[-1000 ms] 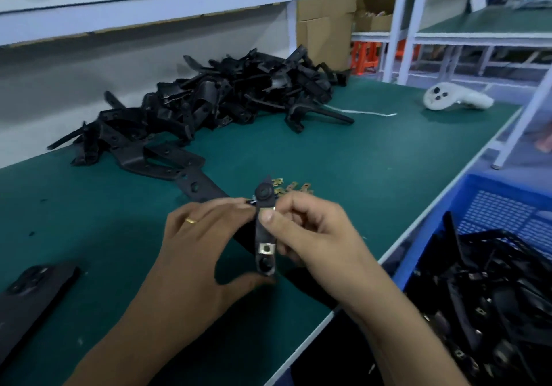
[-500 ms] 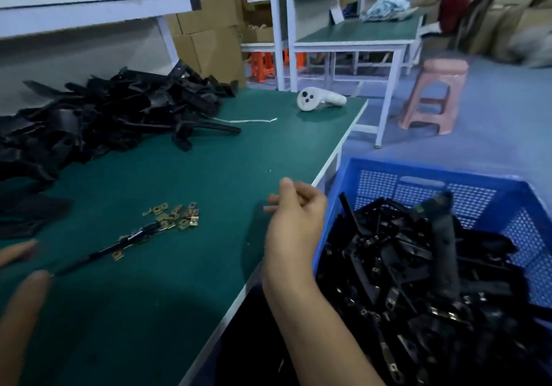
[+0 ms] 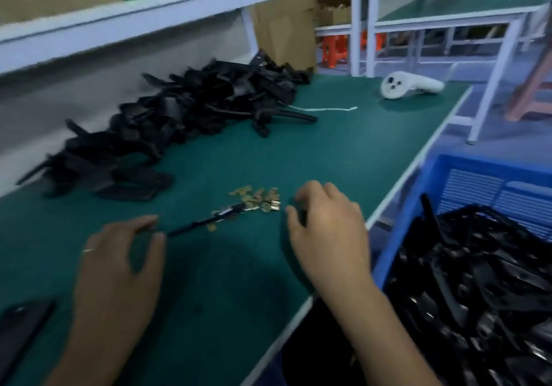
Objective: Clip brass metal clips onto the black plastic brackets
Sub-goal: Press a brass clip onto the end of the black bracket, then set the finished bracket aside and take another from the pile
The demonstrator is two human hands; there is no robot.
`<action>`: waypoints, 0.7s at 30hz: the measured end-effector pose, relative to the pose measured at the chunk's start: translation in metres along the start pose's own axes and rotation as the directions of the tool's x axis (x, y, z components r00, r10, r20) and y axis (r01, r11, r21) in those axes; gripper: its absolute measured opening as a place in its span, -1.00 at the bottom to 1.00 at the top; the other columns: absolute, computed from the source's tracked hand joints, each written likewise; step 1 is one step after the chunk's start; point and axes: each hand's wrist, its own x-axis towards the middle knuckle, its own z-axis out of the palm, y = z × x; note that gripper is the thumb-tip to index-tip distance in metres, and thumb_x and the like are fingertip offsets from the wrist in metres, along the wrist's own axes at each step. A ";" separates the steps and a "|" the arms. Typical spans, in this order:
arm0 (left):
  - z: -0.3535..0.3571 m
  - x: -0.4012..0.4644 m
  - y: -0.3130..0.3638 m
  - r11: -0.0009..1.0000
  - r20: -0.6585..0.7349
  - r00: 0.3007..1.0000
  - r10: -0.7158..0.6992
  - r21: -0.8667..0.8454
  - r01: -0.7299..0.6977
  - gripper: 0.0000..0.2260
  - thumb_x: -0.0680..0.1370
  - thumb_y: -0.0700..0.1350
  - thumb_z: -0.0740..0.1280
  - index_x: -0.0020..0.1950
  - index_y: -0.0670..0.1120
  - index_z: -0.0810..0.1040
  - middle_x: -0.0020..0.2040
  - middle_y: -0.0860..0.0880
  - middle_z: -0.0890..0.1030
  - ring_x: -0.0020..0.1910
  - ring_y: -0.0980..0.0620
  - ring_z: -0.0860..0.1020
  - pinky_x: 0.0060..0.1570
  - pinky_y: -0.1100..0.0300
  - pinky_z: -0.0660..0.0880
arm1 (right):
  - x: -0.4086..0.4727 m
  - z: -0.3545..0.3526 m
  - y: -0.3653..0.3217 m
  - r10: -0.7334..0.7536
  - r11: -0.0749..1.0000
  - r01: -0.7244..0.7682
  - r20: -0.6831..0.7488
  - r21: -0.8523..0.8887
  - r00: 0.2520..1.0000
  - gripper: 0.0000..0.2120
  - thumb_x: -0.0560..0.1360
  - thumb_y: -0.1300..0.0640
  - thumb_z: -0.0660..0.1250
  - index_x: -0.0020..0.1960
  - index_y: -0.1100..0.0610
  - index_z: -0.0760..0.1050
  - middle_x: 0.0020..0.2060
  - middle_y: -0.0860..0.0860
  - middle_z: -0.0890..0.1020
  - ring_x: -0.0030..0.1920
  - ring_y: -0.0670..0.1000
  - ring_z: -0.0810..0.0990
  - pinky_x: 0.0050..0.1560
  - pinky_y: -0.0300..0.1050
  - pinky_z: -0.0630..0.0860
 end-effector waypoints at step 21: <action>0.028 0.113 -0.071 0.853 0.051 0.894 -0.445 0.328 0.406 -0.74 0.61 0.13 0.05 0.19 0.12 0.42 0.17 -0.16 0.45 0.17 -0.18 0.37 0.20 -0.10 0.28 | 0.009 0.012 0.002 -0.152 0.986 0.154 0.041 -0.059 0.988 -0.78 0.49 -0.06 0.46 0.10 -0.02 0.62 -0.11 0.05 0.55 -0.22 0.21 0.53 -0.19 -0.02 0.34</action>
